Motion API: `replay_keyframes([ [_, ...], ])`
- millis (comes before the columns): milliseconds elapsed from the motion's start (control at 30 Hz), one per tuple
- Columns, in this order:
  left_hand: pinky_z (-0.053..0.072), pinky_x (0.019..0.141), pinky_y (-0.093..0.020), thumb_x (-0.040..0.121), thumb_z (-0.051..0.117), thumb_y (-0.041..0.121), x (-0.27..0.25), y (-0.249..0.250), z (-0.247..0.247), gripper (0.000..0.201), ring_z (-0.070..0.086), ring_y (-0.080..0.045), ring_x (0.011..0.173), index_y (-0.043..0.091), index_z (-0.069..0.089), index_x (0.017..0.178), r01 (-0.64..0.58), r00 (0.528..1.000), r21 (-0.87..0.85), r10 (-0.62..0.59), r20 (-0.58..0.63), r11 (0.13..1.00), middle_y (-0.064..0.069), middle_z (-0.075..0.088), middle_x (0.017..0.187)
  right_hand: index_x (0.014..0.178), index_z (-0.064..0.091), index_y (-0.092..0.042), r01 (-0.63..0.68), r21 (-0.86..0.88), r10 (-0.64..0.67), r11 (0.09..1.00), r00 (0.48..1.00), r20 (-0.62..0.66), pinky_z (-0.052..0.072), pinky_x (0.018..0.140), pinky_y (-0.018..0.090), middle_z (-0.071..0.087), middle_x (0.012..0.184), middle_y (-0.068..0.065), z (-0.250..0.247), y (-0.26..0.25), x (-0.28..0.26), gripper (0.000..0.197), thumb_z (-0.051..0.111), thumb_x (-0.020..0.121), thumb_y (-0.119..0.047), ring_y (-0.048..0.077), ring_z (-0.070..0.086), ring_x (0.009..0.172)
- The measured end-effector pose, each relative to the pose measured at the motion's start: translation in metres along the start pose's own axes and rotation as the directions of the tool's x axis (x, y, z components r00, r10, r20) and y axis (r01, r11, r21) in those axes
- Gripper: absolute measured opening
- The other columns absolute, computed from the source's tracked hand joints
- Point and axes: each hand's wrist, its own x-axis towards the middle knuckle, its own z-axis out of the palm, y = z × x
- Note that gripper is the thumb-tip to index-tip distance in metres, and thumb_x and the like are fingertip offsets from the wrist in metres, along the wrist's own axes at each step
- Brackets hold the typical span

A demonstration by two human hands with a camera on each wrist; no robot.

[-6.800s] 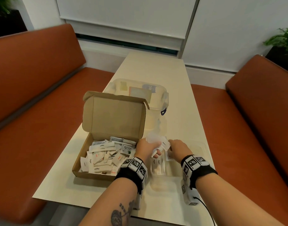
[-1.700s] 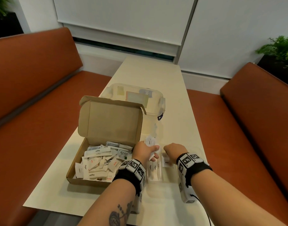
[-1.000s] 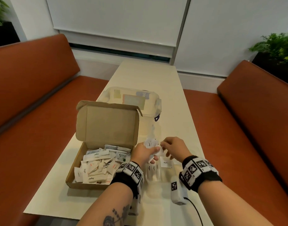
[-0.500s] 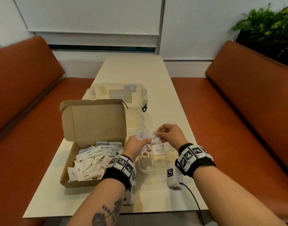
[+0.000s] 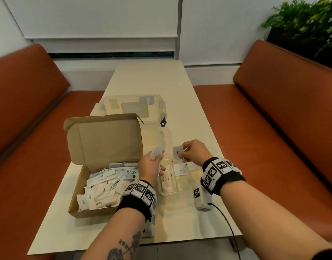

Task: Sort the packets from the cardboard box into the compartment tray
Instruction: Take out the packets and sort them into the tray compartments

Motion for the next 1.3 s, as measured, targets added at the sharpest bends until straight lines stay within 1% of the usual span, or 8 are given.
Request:
replay_keyframes([
  [67,0.048,0.043,-0.025,0.093,0.059,0.016,0.001,-0.002,-0.001,0.013,0.052,-0.015,0.043,0.009,0.067,0.101,0.009,1.000,0.073,-0.010,0.000,0.997,-0.008,0.058,0.060,0.074,0.065,-0.001,0.006,-0.262,0.007,0.965,0.999,0.051,0.042,0.054,0.017,0.058,0.065,0.007,-0.002,0.001,0.002,0.015,0.062,0.087,-0.007,0.014,0.053,0.056],
  [233,0.052,0.048,-0.031,0.096,0.054,0.016,0.006,0.002,0.003,0.018,0.054,-0.018,0.046,0.001,0.063,0.099,0.016,1.000,0.266,-0.020,0.010,0.964,-0.008,0.057,0.059,0.105,0.069,0.002,0.039,-0.543,0.073,0.839,0.980,0.183,0.046,0.079,0.027,0.068,0.105,0.016,0.003,0.000,0.004,0.020,0.058,0.089,-0.005,0.027,0.062,0.099],
  [300,0.056,0.057,-0.038,0.097,0.052,0.016,0.009,0.004,0.004,0.019,0.055,-0.019,0.047,0.000,0.062,0.101,0.028,0.999,0.303,-0.033,0.011,0.953,-0.009,0.057,0.059,0.108,0.068,0.001,0.080,-0.597,0.052,0.798,0.978,0.201,0.047,0.084,0.028,0.067,0.111,0.016,0.007,-0.001,0.005,0.022,0.057,0.089,-0.004,0.028,0.062,0.104],
  [533,0.057,0.065,-0.044,0.096,0.052,0.012,0.015,0.009,0.002,0.018,0.057,-0.026,0.054,-0.001,0.063,0.101,0.069,0.997,0.305,-0.076,0.012,0.950,-0.011,0.057,0.060,0.101,0.070,0.000,0.177,-0.696,0.046,0.696,0.956,0.289,0.050,0.083,0.030,0.068,0.106,0.017,0.017,-0.009,0.014,0.017,0.064,0.086,-0.004,0.030,0.064,0.099],
  [700,0.052,0.054,-0.036,0.098,0.049,0.010,0.012,0.011,0.003,0.016,0.054,-0.020,0.049,0.001,0.062,0.097,0.084,0.996,0.317,-0.087,-0.007,0.945,-0.014,0.058,0.069,0.101,0.071,0.001,0.205,-0.729,0.094,0.653,0.933,0.347,0.052,0.084,0.032,0.069,0.105,0.017,0.027,-0.007,0.016,0.021,0.071,0.081,-0.007,0.029,0.065,0.098],
  [767,0.054,0.057,-0.037,0.098,0.048,0.010,0.011,0.012,0.004,0.017,0.054,-0.019,0.050,0.002,0.062,0.095,0.077,0.997,0.347,-0.076,-0.017,0.935,-0.017,0.059,0.076,0.101,0.070,0.001,0.208,-0.739,0.098,0.640,0.932,0.348,0.053,0.085,0.033,0.069,0.105,0.017,0.030,-0.007,0.017,0.022,0.072,0.080,-0.007,0.030,0.065,0.098],
  [1067,0.058,0.073,-0.047,0.098,0.046,0.012,0.007,0.007,0.006,0.025,0.068,-0.038,0.084,-0.002,0.066,0.102,0.052,0.996,0.449,-0.015,-0.084,0.892,-0.024,0.068,0.092,0.100,0.065,0.001,0.232,-0.788,0.076,0.570,0.940,0.332,0.053,0.084,0.034,0.067,0.106,0.016,0.034,-0.009,0.019,0.022,0.071,0.080,-0.005,0.029,0.064,0.095],
  [1300,0.058,0.074,-0.044,0.097,0.046,0.010,0.004,0.007,0.006,0.024,0.069,-0.035,0.083,-0.002,0.066,0.101,0.102,0.989,0.475,-0.036,-0.147,0.874,-0.022,0.069,0.092,0.097,0.067,-0.001,0.269,-0.764,0.041,0.586,0.932,0.360,0.051,0.081,0.033,0.068,0.103,0.014,0.030,-0.014,0.023,0.020,0.071,0.078,-0.005,0.029,0.064,0.097],
])
